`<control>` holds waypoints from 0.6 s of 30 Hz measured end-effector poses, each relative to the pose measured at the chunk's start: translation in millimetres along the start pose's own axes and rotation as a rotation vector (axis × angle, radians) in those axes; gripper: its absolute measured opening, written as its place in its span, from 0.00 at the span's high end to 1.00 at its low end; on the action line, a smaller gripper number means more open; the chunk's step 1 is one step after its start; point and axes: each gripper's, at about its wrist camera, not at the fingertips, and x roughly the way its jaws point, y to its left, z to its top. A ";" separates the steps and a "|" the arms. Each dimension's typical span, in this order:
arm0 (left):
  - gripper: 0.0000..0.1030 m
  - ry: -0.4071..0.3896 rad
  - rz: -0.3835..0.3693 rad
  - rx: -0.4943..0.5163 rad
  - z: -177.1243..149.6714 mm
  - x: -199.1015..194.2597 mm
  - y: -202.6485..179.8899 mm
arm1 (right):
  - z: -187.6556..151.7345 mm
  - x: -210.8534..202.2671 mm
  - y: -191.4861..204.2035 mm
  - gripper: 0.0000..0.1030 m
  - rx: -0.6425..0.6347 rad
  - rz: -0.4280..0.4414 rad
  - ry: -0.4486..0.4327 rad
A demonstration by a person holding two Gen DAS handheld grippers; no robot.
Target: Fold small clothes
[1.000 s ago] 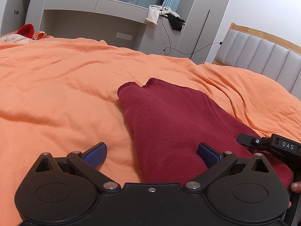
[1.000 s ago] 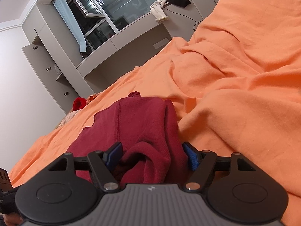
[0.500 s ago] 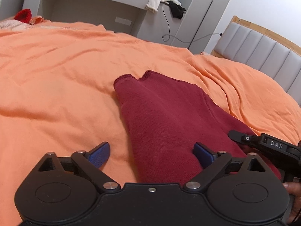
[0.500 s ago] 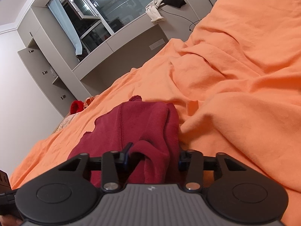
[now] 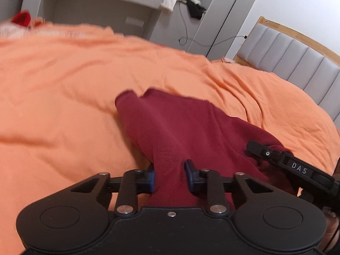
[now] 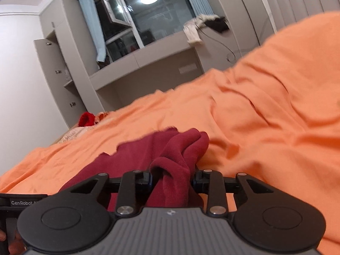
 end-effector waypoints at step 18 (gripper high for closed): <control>0.77 -0.291 0.286 0.248 28.4 -67.9 38.0 | 8.5 69.3 111.0 0.69 -0.294 0.165 -0.135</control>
